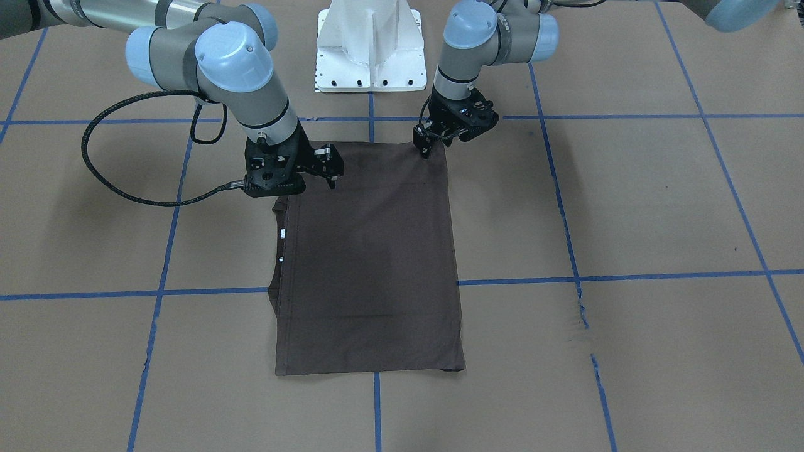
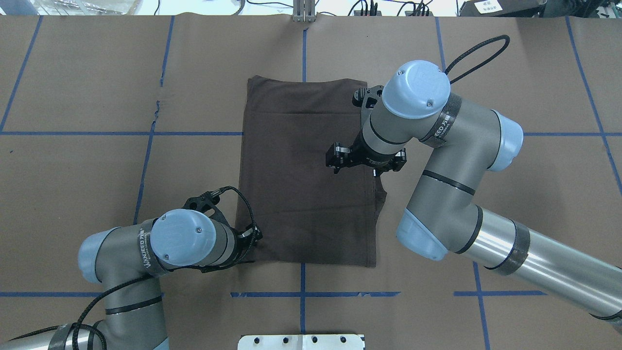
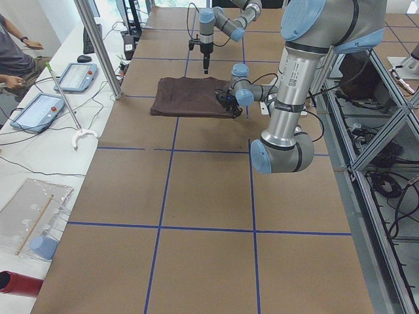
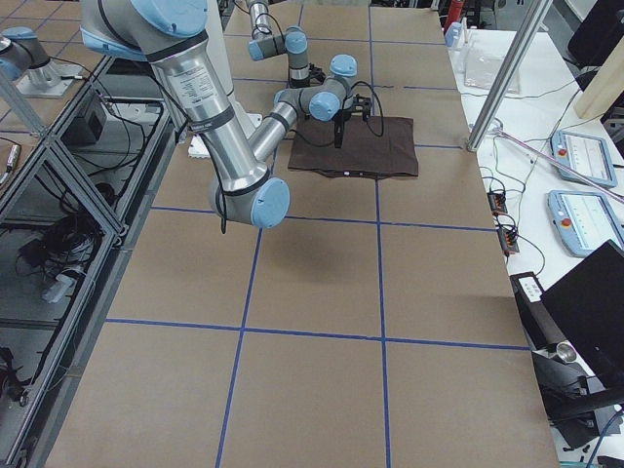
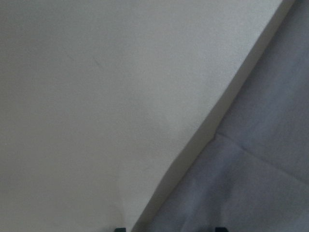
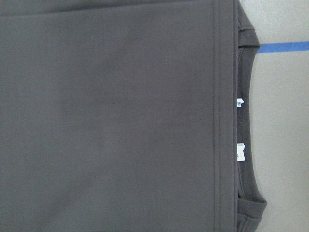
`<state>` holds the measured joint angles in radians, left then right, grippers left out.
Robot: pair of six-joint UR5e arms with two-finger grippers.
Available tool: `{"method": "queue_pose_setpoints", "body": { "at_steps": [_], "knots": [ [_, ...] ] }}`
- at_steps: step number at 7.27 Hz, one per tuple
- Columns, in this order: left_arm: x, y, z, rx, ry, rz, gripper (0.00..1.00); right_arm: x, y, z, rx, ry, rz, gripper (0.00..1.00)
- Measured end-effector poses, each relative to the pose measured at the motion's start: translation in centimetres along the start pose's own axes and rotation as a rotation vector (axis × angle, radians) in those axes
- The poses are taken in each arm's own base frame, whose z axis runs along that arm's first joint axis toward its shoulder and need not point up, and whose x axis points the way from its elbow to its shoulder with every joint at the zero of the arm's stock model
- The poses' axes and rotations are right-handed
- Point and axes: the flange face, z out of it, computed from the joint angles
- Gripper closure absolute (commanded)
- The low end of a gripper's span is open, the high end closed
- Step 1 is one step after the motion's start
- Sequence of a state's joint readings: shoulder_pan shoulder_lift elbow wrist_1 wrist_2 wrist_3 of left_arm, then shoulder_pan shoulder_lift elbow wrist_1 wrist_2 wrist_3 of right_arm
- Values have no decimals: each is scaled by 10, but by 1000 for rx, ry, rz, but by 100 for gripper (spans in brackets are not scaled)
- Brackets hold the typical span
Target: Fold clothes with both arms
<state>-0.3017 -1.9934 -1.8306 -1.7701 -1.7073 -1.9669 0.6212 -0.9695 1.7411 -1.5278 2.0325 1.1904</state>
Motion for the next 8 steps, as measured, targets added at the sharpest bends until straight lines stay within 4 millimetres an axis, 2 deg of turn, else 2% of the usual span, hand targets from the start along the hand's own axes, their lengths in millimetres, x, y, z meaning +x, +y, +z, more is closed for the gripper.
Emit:
{"method": "queue_pose_setpoints", "body": {
  "at_steps": [1,2,3,4,5,8],
  "knots": [
    [-1,3,2,-3,-5,3,33,0,0,0,0,0,0,0],
    [-3,8,5,-7,-11,7,52,0,0,0,0,0,0,0],
    [-3,11,6,-11,-14,8,79,0,-1,-1,1,0,1,0],
    [-3,13,6,-13,-13,2,96,1,-1,-1,1,0,1,0],
    [-3,15,4,-17,-12,-5,100,1,-2,-1,2,-1,1,0],
    [-1,16,-6,-17,-10,-11,100,2,-2,-2,3,0,3,0]
  ]
}}
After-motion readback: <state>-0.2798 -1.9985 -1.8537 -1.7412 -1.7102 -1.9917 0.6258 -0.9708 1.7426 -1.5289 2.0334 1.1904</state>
